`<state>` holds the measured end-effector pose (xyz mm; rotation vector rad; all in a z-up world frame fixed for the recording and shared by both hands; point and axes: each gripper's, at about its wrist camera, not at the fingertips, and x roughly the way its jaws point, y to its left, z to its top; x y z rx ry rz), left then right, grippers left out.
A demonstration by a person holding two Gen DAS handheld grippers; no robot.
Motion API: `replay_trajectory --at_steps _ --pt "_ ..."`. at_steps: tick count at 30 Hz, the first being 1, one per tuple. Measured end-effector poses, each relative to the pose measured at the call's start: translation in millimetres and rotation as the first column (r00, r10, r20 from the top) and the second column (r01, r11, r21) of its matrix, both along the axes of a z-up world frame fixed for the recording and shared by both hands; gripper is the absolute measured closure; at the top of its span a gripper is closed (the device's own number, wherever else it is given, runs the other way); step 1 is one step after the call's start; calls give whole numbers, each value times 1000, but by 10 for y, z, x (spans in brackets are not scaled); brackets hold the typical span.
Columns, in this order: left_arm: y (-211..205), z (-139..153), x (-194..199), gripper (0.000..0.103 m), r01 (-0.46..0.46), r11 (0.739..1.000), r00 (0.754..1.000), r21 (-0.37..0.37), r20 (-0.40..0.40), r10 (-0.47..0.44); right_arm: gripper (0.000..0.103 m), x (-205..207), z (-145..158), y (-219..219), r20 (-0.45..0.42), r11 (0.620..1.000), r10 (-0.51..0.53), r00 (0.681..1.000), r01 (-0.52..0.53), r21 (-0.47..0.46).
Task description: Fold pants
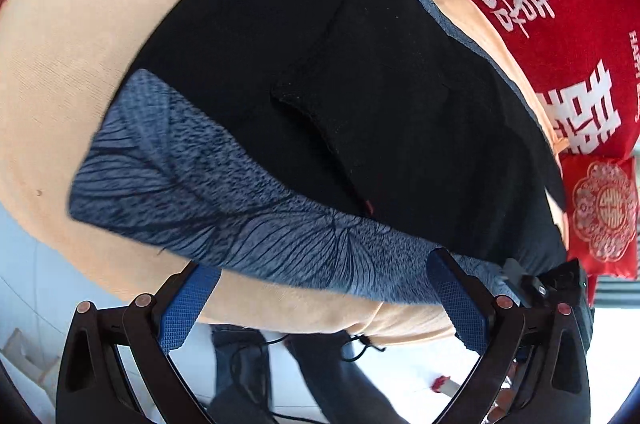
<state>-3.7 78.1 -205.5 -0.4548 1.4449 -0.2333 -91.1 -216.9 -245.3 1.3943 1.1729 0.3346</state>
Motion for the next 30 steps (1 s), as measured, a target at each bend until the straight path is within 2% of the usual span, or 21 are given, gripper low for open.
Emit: replay_trajectory --at_steps 2,5,8,9,11,13,14,15,16,17,18,22,25,28,30 --pt "-1 -65 53 0 -24 1000 1000 -8 -16 24 36 16 104 -31 24 999 37 999 -36 -34" --pt "11 -98 91 2 -46 999 999 -19 -21 45 36 -80 137 -127 2 994 59 998 -59 -88" --pt "6 -73 120 6 -33 999 999 -16 -13 33 36 -300 58 -407 -32 994 -8 999 4 -110" --pt "-2 -67 134 12 -25 1000 1000 -9 -8 25 36 -376 25 -502 -43 994 -41 998 36 -103" --pt "5 -60 148 14 -15 1000 1000 4 -15 15 36 -507 -95 -654 -61 993 -97 993 93 -69" --pt "5 -38 148 27 -14 1000 1000 17 -17 14 45 -625 -225 -734 -88 986 -164 982 166 11" --pt "1 -34 160 35 -6 1000 1000 30 -20 6 63 -645 -258 -751 -106 980 -190 976 195 39" --pt "14 -25 162 52 -3 1000 1000 31 -19 3 88 -651 -255 -776 -111 975 -208 972 216 56" --pt "33 -19 182 75 1 1000 1000 13 -24 0 95 -641 -238 -774 -114 973 -216 970 223 53" --pt "66 -22 199 79 -2 1000 999 -19 -41 1 97 -603 -171 -798 -112 975 -211 971 217 39" --pt "104 5 219 80 -21 999 998 -39 -53 19 97 -559 -95 -819 -104 980 -195 975 199 23" --pt "116 414 346 80 -49 997 999 -67 -22 47 97 -216 509 -989 -7 996 -64 998 63 -68" --pt "46 796 587 80 -46 995 998 -84 35 49 98 263 1024 -1168 92 989 69 993 -56 -139" --pt "-109 1081 1004 79 -35 997 992 -70 115 43 97 929 1304 -1253 149 975 157 976 -129 -180" --pt "-240 1179 1386 79 -18 999 984 -39 179 25 97 1395 1345 -1332 159 961 203 966 -165 -222"
